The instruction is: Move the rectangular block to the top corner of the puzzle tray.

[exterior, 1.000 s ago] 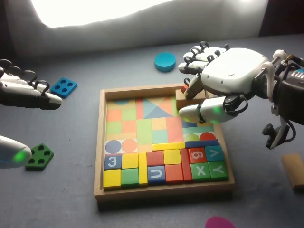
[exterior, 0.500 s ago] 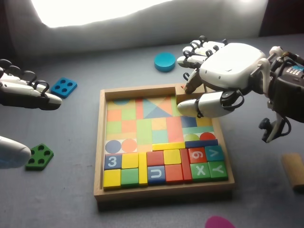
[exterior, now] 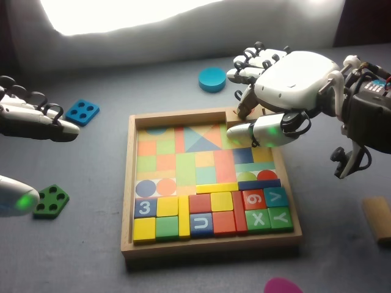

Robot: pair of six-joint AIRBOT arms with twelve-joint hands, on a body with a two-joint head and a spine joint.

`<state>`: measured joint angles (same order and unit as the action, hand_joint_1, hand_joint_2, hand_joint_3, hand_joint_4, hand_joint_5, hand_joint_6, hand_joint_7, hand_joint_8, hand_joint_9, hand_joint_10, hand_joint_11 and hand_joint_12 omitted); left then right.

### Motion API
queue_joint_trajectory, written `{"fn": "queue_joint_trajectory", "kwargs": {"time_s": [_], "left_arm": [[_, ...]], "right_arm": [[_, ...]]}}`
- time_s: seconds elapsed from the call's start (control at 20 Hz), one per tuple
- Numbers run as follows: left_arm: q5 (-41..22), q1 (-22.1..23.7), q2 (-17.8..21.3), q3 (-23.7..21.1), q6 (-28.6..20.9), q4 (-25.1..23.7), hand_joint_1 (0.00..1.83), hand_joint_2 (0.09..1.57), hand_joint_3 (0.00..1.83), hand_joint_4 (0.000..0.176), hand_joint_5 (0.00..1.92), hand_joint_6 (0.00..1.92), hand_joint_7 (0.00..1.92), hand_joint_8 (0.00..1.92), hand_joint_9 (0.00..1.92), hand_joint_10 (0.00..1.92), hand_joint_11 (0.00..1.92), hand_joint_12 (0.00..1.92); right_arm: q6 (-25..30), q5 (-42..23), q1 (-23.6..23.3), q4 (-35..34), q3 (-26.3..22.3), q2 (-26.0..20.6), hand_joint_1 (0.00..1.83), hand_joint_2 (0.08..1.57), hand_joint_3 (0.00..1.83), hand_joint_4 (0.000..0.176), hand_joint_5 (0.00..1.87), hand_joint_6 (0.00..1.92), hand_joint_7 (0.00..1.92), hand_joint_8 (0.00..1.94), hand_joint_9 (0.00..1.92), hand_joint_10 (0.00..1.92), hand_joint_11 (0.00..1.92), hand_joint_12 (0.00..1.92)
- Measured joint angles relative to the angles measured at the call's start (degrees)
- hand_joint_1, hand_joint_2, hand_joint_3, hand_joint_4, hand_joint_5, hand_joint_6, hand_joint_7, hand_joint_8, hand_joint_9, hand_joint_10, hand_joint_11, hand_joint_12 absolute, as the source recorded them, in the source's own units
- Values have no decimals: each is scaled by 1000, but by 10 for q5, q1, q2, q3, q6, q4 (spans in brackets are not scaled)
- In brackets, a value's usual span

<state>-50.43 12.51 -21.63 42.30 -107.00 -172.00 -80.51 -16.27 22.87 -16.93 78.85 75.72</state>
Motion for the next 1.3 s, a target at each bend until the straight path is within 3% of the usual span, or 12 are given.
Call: {"fn": "queue_joint_trajectory", "kwargs": {"time_s": [0.55, 0.65, 0.75, 0.8, 1.0, 1.1, 1.15, 1.2, 1.25, 1.3], "left_arm": [[0, 0, 0, 0, 0, 0, 173, 1270, 0, 54, 145, 0, 104, 1, 139, 3, 0, 511], [0, 0, 0, 0, 0, 0, 184, 1275, 0, 53, 137, 6, 98, 5, 133, 3, 0, 481], [0, 0, 0, 0, 0, 0, 159, 1274, 0, 56, 153, 5, 117, 3, 146, 4, 0, 530], [0, 0, 0, 0, 0, 0, 181, 1272, 0, 49, 159, 4, 130, 4, 157, 5, 0, 549], [0, 0, 0, 0, 0, 0, 155, 1278, 2, 46, 178, 7, 147, 6, 181, 9, 0, 590], [0, -1, 0, 0, 0, 0, 169, 1269, 0, 40, 242, 20, 226, 17, 236, 21, 0, 738], [0, -1, 0, 1, 0, 0, 143, 1276, 1, 26, 306, 31, 292, 22, 283, 30, 0, 839], [0, -1, 0, 1, 0, 0, 135, 1280, 2, 17, 356, 37, 351, 27, 321, 36, 0, 911], [0, -1, 0, -1, 0, 0, 166, 1280, 1, 0, 473, 41, 505, 33, 458, 70, 0, 1107], [0, -1, 0, -2, 0, 0, 147, 1297, 5, 0, 570, 59, 653, 70, 600, 140, 0, 1385]], "right_arm": [[-2, -32, -12, 11, 1, -4, 0, 1191, 0, 0, 775, 2, 157, 15, 0, 0, 0, 0], [21, -15, -19, 12, -1, -9, 0, 1188, 0, 0, 770, 0, 144, 7, 0, 0, 0, 0], [47, 8, -34, 12, -14, -24, 0, 1192, 0, 0, 755, 0, 134, 2, 0, 0, 0, 0], [51, 11, -43, 12, -27, -38, 0, 1196, 2, 0, 746, 0, 154, 9, 3, 1, 0, 0], [59, 13, -63, 13, -118, -105, 0, 1195, 1, 0, 729, 1, 205, 16, 95, 32, 31, 16], [66, 24, -71, 13, -146, -126, 0, 1208, 0, 0, 716, 1, 258, 4, 165, 7, 0, 323], [68, 25, -75, 13, -160, -137, 0, 1208, 0, 0, 721, 3, 374, 1, 276, 25, 0, 738], [68, 24, -78, 13, -177, -151, 0, 1210, 0, 0, 740, 8, 476, 21, 382, 54, 0, 945], [68, 24, -81, 13, -188, -158, 15, 1212, 0, 0, 805, 24, 681, 51, 584, 111, 0, 1229], [68, 24, -81, 13, -197, -164, 14, 1219, 0, 0, 893, 36, 874, 53, 781, 166, 98, 1369]]}}
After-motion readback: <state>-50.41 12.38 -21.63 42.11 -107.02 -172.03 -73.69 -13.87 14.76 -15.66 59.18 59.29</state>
